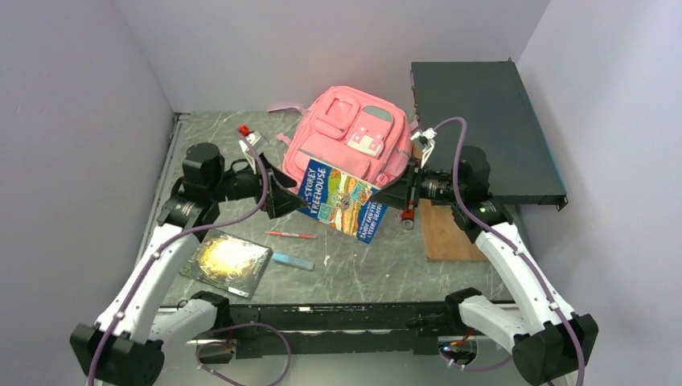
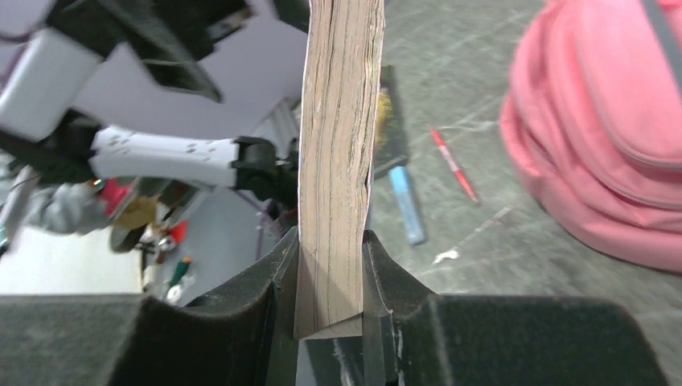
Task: Pack the student bag
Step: Pick up the book from the center of the board.
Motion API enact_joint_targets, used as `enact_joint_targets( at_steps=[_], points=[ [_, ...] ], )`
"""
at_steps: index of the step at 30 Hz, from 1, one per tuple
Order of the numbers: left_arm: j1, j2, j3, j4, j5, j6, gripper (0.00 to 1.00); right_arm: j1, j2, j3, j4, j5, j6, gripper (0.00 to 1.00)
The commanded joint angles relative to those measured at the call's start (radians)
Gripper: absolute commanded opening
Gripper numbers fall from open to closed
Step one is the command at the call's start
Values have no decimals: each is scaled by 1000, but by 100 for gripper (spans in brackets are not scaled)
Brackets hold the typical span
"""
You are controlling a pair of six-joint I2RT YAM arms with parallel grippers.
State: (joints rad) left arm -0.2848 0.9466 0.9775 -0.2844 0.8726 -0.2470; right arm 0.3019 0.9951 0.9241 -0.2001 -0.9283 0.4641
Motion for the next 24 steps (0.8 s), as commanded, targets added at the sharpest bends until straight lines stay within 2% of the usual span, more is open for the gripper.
enact_joint_targets(
  at_steps=[1, 6, 8, 9, 11, 13, 15, 17, 18, 21, 24],
  points=[
    [8, 85, -15, 186, 326, -92, 100, -8, -76, -8, 283, -259, 152, 0],
    [26, 116, -159, 662, 487, -448, 97, 2, -70, -42, 438, -339, 251, 0],
    [27, 108, -188, 744, 499, -498, 95, 13, -50, -44, 453, -338, 261, 0],
    [27, 101, -190, 728, 499, -480, 94, 22, -40, -39, 453, -338, 259, 0],
    [37, 77, -159, 530, 454, -339, 92, 36, -23, -20, 423, -335, 236, 0],
    [57, 35, -103, 274, 342, -146, 95, 44, -15, 10, 345, -320, 177, 0],
    [66, -26, -76, 119, 156, -28, 98, 46, -13, 35, 283, -305, 134, 0],
    [73, -90, -97, 105, 16, -12, 100, 50, -17, 40, 290, -303, 152, 0],
    [77, -115, -116, 133, 0, -20, 100, 54, -18, 38, 311, -303, 169, 0],
    [79, -137, -146, 218, 73, -48, 100, 72, -19, 48, 329, -303, 179, 0],
    [80, -78, -134, 266, 311, -96, 100, 87, -16, 67, 314, -296, 163, 0]
  ],
)
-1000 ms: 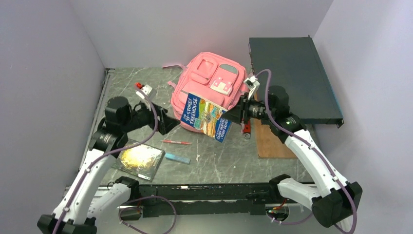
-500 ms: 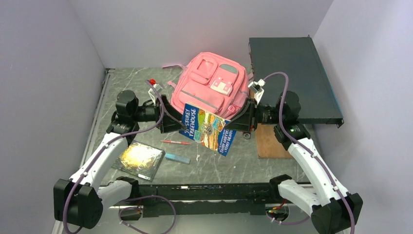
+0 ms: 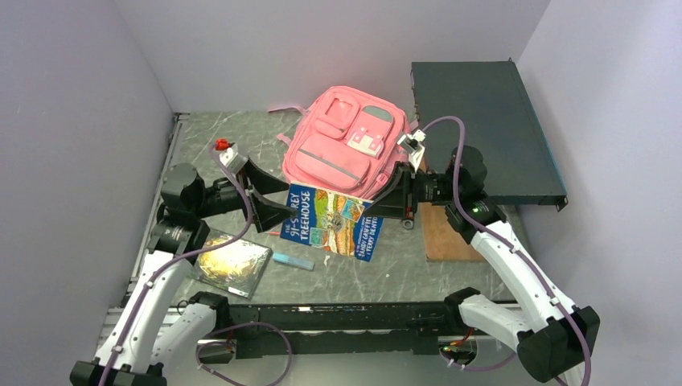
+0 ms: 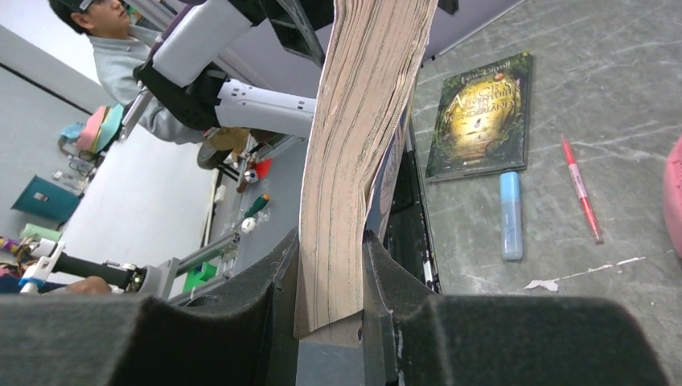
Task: Pack the student bag
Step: Pick up the book from the center of the board.
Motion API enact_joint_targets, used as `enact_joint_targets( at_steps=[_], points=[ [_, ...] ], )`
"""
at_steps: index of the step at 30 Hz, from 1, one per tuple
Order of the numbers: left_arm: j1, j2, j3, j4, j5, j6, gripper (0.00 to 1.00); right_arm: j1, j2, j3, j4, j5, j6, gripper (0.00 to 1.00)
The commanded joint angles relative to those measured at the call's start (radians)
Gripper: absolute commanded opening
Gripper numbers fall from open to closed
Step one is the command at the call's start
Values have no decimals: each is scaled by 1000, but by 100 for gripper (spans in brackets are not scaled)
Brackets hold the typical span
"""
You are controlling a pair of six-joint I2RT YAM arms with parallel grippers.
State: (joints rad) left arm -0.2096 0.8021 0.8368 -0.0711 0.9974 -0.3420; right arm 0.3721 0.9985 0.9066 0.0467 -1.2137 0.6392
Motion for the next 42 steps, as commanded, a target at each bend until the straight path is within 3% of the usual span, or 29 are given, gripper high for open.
enact_joint_targets(
  at_steps=[1, 4, 10, 12, 15, 18, 19, 21, 23, 24, 28, 29, 32, 39, 42],
  points=[
    [1, 93, -1, 115, 257, -39, 100, 20, -18, 88, 73, -12, -11, 0],
    [-4, 139, -50, 311, 336, -227, 100, 34, -24, 99, 83, -12, -11, 0],
    [-44, 115, -86, 459, 369, -329, 100, 69, -19, 129, 51, 14, -49, 0],
    [-70, 116, -86, 449, 385, -319, 95, 87, -13, 144, 26, 38, -76, 0],
    [-88, 116, -57, 340, 378, -243, 77, 116, 6, 177, -54, 74, -147, 0],
    [-88, 102, -62, 348, 377, -235, 65, 147, 31, 188, -94, 112, -179, 0],
    [-88, 97, -69, 364, 378, -244, 57, 156, 40, 189, -100, 125, -180, 0],
    [-88, 88, -65, 341, 373, -213, 28, 173, 51, 198, -138, 165, -205, 0],
    [-87, 79, -22, 178, 337, -94, 1, 183, 57, 216, -216, 248, -257, 9],
    [-85, 72, 4, 93, 299, -21, 0, 186, 62, 224, -254, 297, -277, 16],
    [-50, 23, 19, -45, 107, 57, 0, 187, 76, 252, -371, 488, -325, 38],
    [-40, 6, 22, -74, -2, 72, 0, 187, 75, 250, -386, 528, -332, 45],
    [-21, -60, 41, -192, -323, 130, 0, 188, 72, 253, -437, 656, -341, 54],
    [1, -254, -18, -284, -1110, 96, 0, 232, 95, 268, -466, 902, -342, 57],
    [5, -288, -8, -341, -1320, 59, 0, 324, 152, 297, -469, 1033, -381, 57]
  ],
)
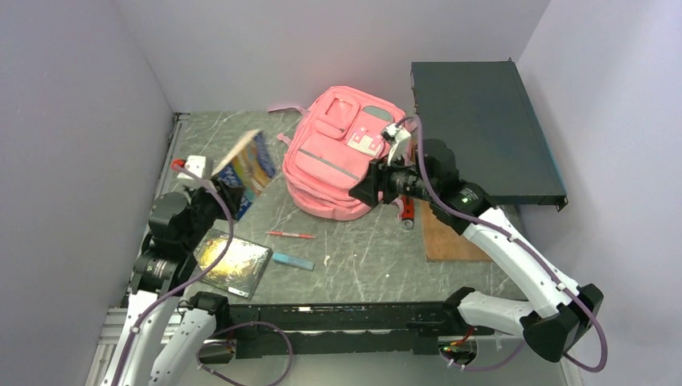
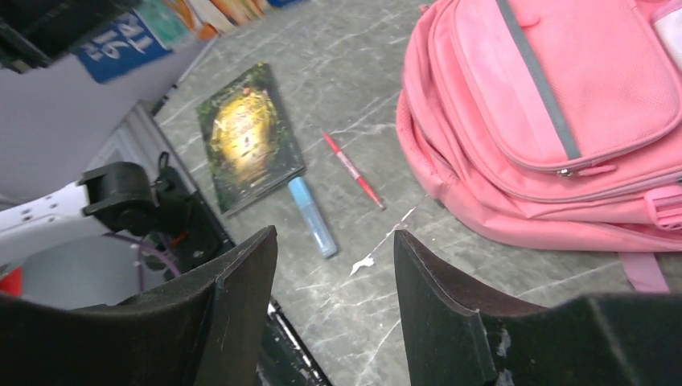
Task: Pack the student bag
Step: Pick up the book from the center of the board.
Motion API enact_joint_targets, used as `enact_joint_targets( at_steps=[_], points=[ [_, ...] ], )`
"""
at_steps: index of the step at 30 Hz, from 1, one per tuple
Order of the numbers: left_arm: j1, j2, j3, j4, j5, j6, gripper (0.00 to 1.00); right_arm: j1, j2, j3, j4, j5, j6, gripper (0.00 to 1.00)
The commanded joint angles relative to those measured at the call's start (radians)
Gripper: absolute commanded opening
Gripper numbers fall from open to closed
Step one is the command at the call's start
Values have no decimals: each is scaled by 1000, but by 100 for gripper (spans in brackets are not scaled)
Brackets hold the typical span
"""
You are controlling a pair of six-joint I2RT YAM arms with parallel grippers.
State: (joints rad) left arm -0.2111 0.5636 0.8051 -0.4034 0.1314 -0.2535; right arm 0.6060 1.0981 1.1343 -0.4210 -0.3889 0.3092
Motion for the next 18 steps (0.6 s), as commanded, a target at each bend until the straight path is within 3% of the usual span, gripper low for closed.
enact_joint_targets(
  at_steps=[1, 6, 9, 12, 18],
  points=[
    [8, -55, 30, -29, -484, -39, 0, 122, 75, 86, -4, 265, -65, 57],
    [17, -92, 17, -25, -542, -47, 0, 257, 261, 211, -51, 534, -140, 56],
    [19, -104, 16, -23, -539, -48, 0, 297, 407, 313, -81, 631, -188, 49],
    [24, -107, 6, -12, -532, -42, 0, 322, 564, 425, -132, 687, -228, 41],
    [26, -83, 22, -33, -531, -39, 0, 332, 790, 553, -138, 709, -265, 41]
  ],
)
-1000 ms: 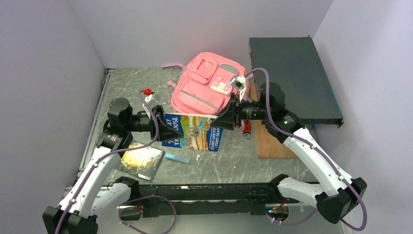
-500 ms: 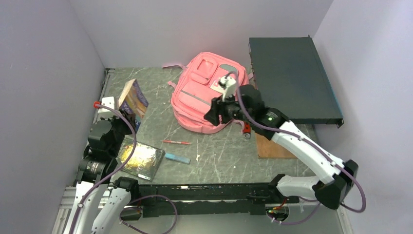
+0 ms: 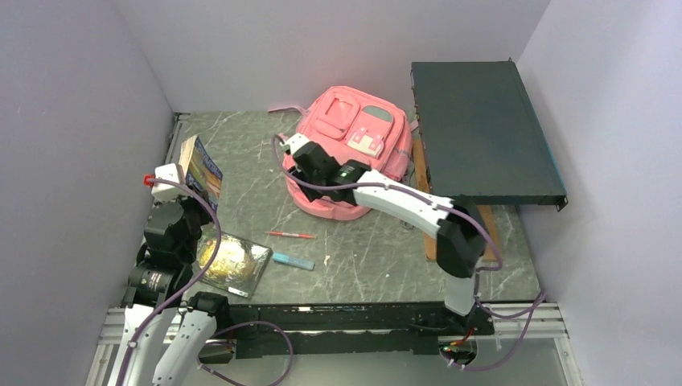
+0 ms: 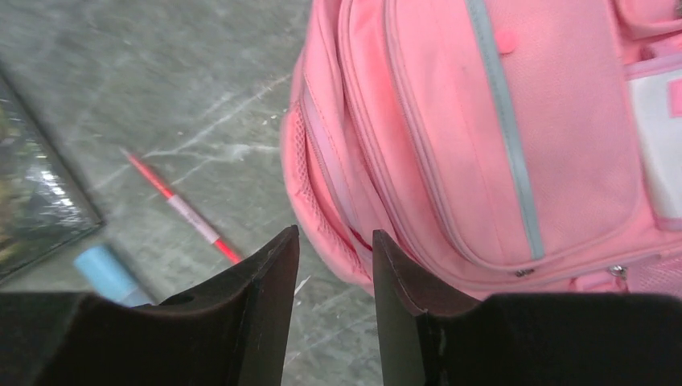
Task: Pack the student bag
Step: Pick up the book from the center of the board, then place the book in the student bag.
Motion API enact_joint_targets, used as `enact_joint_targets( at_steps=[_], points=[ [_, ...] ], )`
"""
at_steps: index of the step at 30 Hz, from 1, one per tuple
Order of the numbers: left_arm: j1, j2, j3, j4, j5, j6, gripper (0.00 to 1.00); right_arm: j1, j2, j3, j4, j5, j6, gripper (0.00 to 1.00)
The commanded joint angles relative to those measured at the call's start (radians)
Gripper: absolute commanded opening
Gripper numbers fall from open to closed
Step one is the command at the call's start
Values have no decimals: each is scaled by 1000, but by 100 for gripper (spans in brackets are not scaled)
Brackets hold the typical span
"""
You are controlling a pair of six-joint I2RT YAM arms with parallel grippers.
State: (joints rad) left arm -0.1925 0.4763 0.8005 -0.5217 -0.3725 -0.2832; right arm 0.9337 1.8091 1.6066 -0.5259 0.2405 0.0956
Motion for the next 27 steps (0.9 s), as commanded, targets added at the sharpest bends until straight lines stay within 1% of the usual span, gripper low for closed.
enact_joint_targets(
  at_steps=[1, 3, 9, 13, 15, 16, 19, 21, 22, 27],
  points=[
    [7, 5, 26, 86, -25, -10, 0, 5, 104, 94, -31, 90, -54, 42],
    [7, 2, 17, 94, -17, -7, 0, 5, 149, 116, -34, 114, -56, 45],
    [8, 20, 26, 87, -4, -8, 0, 2, 235, 122, 1, 149, -74, 45],
    [8, 16, 21, 91, -2, -8, 0, 1, 266, 123, 15, 172, -74, 31],
    [8, 13, 17, 94, -3, -8, 0, -1, 261, 115, 30, 168, -76, 26],
    [8, 15, 17, 98, 0, -9, 0, -1, 258, 113, 35, 168, -77, 25],
    [10, 23, 22, 94, 11, -10, 0, -3, 248, 108, 51, 183, -80, 27],
    [10, 26, 22, 93, 13, -12, 0, -5, 246, 114, 49, 195, -80, 32],
    [10, 28, 22, 92, 12, -12, 0, -6, 248, 114, 50, 198, -83, 34],
    [11, 30, 23, 90, 13, -10, 0, -19, 262, 113, 61, 185, -86, 34]
  ],
)
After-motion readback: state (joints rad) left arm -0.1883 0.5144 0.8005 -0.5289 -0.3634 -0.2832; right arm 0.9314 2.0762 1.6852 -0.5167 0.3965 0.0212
